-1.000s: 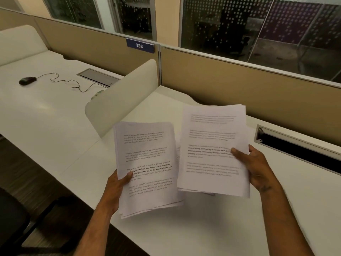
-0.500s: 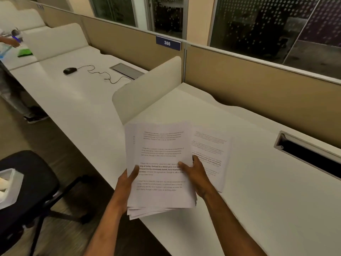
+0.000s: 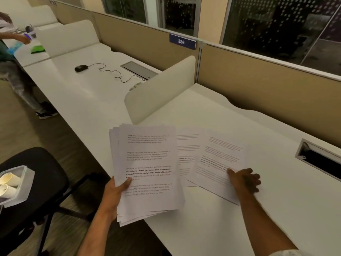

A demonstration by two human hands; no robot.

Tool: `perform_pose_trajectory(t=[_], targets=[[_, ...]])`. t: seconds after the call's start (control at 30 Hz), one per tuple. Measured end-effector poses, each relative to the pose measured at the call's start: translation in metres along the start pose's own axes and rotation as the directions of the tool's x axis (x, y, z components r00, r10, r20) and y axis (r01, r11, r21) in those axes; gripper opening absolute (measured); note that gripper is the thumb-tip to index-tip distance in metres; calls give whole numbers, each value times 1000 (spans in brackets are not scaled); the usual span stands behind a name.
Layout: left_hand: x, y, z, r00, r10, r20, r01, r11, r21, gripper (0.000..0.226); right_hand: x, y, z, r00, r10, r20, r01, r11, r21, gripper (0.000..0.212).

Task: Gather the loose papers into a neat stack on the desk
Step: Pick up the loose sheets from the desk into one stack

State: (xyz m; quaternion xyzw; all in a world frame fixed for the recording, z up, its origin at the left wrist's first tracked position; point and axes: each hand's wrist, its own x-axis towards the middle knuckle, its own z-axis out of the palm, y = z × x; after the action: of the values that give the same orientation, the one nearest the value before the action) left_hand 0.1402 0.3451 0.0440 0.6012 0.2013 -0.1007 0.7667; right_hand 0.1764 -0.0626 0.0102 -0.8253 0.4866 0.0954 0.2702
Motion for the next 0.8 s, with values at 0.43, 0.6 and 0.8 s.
perform_pose_trajectory(t=[0.43, 0.6, 0.8], targets=[[36, 20, -22, 1000, 0, 6, 0, 1000, -10, 41, 11, -31, -15, 951, -249, 185, 44, 698, 714, 26], [39, 25, -36, 1000, 9, -2, -9, 1000, -7, 50, -8, -73, 10, 922, -327, 205, 162, 810, 564, 40], [42, 25, -52, 1000, 15, -20, -15, 1000, -10, 44, -39, -92, 55, 958, -273, 89, 279, 958, -65, 69]])
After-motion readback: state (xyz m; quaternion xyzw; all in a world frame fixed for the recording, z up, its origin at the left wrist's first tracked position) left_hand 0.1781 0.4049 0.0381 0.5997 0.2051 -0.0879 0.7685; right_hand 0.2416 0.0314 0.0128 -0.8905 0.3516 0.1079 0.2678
